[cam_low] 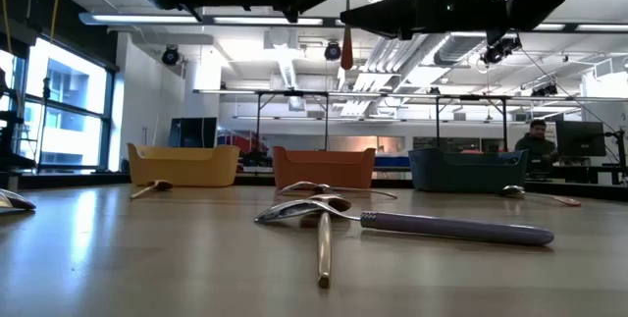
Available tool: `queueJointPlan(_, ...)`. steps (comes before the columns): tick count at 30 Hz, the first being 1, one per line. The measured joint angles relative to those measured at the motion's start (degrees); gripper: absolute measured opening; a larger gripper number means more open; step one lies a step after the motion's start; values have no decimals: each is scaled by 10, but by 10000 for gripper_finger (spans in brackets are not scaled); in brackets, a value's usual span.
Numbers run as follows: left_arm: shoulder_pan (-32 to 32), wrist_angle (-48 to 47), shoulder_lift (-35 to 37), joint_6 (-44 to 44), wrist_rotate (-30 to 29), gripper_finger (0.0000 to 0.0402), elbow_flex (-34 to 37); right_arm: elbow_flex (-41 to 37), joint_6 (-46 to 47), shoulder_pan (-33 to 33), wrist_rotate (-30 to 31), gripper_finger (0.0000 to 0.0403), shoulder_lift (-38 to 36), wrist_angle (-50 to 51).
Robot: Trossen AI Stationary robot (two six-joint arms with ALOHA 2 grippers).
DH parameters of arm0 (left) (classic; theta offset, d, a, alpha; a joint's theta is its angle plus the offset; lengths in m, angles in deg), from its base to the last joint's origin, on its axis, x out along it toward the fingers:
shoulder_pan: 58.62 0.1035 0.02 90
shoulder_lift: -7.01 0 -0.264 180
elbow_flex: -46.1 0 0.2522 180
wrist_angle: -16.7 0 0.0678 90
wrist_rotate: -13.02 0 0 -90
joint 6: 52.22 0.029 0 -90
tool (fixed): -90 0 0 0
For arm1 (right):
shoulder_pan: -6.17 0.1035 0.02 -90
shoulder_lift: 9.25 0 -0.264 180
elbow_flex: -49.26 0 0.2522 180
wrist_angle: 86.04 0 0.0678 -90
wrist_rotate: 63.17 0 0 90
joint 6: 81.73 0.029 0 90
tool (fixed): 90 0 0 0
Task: Sort silverware by color (type)
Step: Put the orange spoon into the yellow bin
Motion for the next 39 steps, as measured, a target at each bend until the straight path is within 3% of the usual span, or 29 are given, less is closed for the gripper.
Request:
queueJointPlan(4,-3,6,0,-7,10,50,0,0,4,0,0,0,0,-4)
queueJointPlan(15,4,6,0,-22,8,133,0,0,4,0,0,0,0,-9)
queueJointPlan(27,6,27,-2,-27,37,110,0,0,9,0,1,0,0,-17)
queueJointPlan(39,6,27,-87,-27,56,100,-79,0,11,0,1,0,0,-25)
